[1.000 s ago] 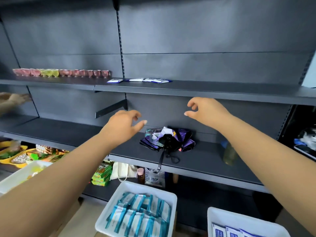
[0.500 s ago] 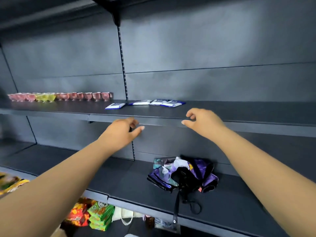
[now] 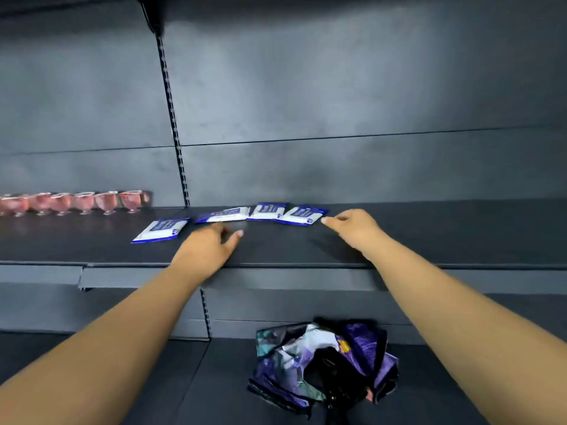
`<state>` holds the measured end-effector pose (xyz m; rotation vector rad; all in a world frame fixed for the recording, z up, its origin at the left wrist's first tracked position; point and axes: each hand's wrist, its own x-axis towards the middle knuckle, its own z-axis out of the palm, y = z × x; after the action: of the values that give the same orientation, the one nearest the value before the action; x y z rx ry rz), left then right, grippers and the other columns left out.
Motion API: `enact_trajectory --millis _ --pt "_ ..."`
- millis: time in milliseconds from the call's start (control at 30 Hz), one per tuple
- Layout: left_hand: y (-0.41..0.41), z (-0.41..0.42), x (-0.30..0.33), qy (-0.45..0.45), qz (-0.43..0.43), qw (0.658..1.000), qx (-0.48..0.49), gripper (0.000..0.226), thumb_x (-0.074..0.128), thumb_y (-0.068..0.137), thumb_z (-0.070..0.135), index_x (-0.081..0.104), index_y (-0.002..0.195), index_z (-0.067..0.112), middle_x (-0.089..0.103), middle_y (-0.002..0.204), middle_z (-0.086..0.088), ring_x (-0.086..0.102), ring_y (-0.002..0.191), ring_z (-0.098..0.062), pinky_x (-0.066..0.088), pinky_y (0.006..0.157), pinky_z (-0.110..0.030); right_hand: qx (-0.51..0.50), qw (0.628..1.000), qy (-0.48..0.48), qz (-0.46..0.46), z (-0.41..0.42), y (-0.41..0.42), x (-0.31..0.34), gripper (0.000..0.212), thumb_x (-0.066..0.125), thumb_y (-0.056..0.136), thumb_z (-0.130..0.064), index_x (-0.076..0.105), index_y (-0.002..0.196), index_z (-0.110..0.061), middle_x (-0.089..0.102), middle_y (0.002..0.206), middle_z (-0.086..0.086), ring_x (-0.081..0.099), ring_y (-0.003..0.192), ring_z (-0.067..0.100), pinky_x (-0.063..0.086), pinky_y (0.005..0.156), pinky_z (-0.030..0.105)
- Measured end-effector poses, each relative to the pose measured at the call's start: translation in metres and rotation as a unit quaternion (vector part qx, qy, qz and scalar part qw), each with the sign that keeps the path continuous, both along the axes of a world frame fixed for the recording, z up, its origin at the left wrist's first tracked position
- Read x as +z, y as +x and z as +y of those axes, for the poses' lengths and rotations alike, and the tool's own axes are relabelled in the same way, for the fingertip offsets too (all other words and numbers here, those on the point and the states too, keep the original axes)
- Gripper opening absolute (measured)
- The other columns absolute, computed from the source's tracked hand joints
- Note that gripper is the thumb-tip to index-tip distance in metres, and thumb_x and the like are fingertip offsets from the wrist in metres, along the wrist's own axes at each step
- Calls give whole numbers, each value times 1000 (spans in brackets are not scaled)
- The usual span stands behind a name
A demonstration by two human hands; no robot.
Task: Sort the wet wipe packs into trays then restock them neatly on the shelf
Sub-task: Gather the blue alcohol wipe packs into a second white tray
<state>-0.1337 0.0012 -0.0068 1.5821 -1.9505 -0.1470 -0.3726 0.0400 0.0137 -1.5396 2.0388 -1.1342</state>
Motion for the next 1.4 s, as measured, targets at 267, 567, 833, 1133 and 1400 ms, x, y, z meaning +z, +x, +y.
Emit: enact_trajectory --millis 267,567,833,1133,1400 --pt "4 -34 -18 -97 77 992 1 32 64 83 38 65 105 14 61 116 -5 54 109 -22 38 86 -27 -127 979 141 72 -103 -1 8 66 45 84 -65 50 127 -15 44 139 10 34 131 31 29 104 39" --pt "4 -33 -17 -18 39 999 13 33 55 85 52 61 103 25 63 107 2 55 99 -19 36 74 -24 -74 971 178 141 -147 13 1 81 58 80 -62 39 139 -9 34 148 12 34 133 32 28 109 39" --pt "-26 -100 34 84 5 996 12 49 47 91 48 62 104 3 61 108 -18 55 97 -30 40 77 -29 -46 996 -5 -70 -152 -1 18 28 70 81 -14 46 66 -12 64 103 15 61 91 27 52 83 37" --pt "-81 -205 16 161 -180 969 58 79 35 85 69 36 140 13 24 148 -13 18 137 -30 22 110 -41 -58 991 -75 94 -149 1 27 24 64 85 -17 63 108 -9 65 110 8 61 100 24 48 83 32" --pt "-89 -199 26 170 -122 978 -27 60 58 85 49 48 126 6 50 132 -13 48 118 -30 38 95 -31 -75 983 -117 118 -148 3 32 17 55 90 -19 55 106 -14 63 110 7 59 98 25 45 75 31"
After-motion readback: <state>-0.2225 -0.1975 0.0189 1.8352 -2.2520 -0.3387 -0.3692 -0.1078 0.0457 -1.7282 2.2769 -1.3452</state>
